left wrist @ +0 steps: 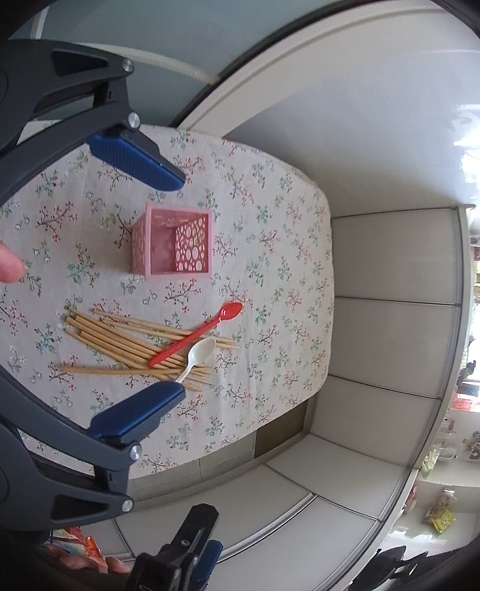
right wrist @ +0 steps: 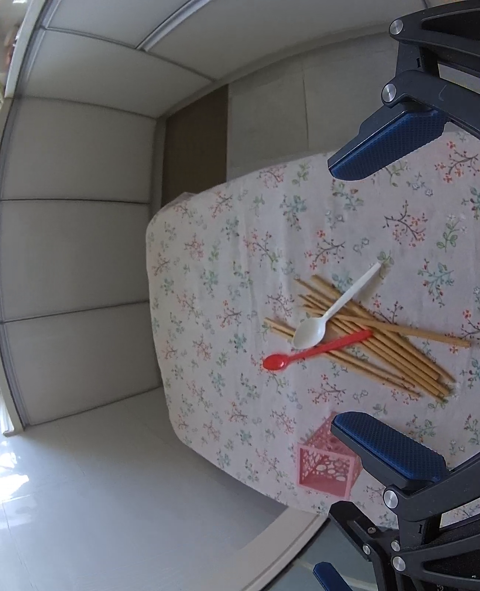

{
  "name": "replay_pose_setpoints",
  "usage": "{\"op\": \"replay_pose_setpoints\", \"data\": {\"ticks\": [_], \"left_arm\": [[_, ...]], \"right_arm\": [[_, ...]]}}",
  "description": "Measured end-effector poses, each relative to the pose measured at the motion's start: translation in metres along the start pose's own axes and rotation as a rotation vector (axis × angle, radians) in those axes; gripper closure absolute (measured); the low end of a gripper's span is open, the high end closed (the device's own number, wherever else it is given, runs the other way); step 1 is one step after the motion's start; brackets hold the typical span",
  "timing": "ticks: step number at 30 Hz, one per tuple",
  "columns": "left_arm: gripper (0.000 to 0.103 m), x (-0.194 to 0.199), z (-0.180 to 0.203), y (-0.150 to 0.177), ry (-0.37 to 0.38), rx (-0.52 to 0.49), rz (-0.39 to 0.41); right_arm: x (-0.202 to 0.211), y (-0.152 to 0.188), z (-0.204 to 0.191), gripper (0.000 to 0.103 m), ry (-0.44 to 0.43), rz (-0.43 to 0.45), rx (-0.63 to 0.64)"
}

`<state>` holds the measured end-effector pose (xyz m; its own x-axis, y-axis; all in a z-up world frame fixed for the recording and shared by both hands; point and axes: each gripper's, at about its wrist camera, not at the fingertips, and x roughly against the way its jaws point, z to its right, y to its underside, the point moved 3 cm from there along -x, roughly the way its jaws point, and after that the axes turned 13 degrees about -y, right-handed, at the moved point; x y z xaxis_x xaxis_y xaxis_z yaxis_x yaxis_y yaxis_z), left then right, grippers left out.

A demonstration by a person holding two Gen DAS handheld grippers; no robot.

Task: Organize utensils
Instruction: 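Grasp the red spoon by its handle with the left gripper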

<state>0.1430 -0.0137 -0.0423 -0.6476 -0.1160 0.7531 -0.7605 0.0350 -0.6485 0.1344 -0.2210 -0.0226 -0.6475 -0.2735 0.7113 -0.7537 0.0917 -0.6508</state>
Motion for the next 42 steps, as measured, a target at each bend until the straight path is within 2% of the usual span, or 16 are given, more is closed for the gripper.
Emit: {"op": "replay_pose_setpoints", "data": {"ticks": [2,6,10,12,15,17,21,27,32,38,42], "left_arm": [[0.001,-0.019,0.007,-0.007,0.038,0.002,-0.047],[0.003,-0.062,0.025,-0.022,0.090,0.015,-0.137],[0.017,-0.108,0.043,-0.034,0.114,0.043,-0.237],[0.022,-0.131,0.055,-0.042,0.116,0.043,-0.278],[0.032,-0.166,0.066,-0.050,0.079,0.040,-0.333],[0.043,-0.191,0.070,-0.052,0.064,0.058,-0.375],[0.050,-0.227,0.078,-0.053,0.028,0.078,-0.436],[0.052,-0.256,0.090,-0.052,-0.044,0.033,-0.459],[0.073,-0.269,0.095,-0.042,-0.052,0.016,-0.500],[0.074,-0.257,0.093,-0.046,-0.035,-0.002,-0.439],[0.074,-0.220,0.082,-0.055,0.009,0.000,-0.359]], "right_arm": [[-0.016,-0.004,0.012,0.000,0.017,-0.023,-0.014],[-0.050,-0.005,0.035,0.000,-0.007,-0.095,-0.058],[-0.084,0.001,0.059,0.000,-0.029,-0.171,-0.102],[-0.097,0.001,0.069,0.000,-0.054,-0.198,-0.137],[-0.114,-0.003,0.081,0.000,-0.071,-0.214,-0.167],[-0.123,-0.004,0.086,0.000,-0.078,-0.226,-0.178],[-0.139,-0.007,0.090,0.000,-0.095,-0.249,-0.184],[-0.148,-0.008,0.094,0.000,-0.116,-0.258,-0.194],[-0.151,-0.009,0.094,0.000,-0.116,-0.256,-0.188],[-0.154,-0.008,0.090,0.000,-0.129,-0.260,-0.178],[-0.159,-0.008,0.089,0.000,-0.127,-0.256,-0.168]]}}
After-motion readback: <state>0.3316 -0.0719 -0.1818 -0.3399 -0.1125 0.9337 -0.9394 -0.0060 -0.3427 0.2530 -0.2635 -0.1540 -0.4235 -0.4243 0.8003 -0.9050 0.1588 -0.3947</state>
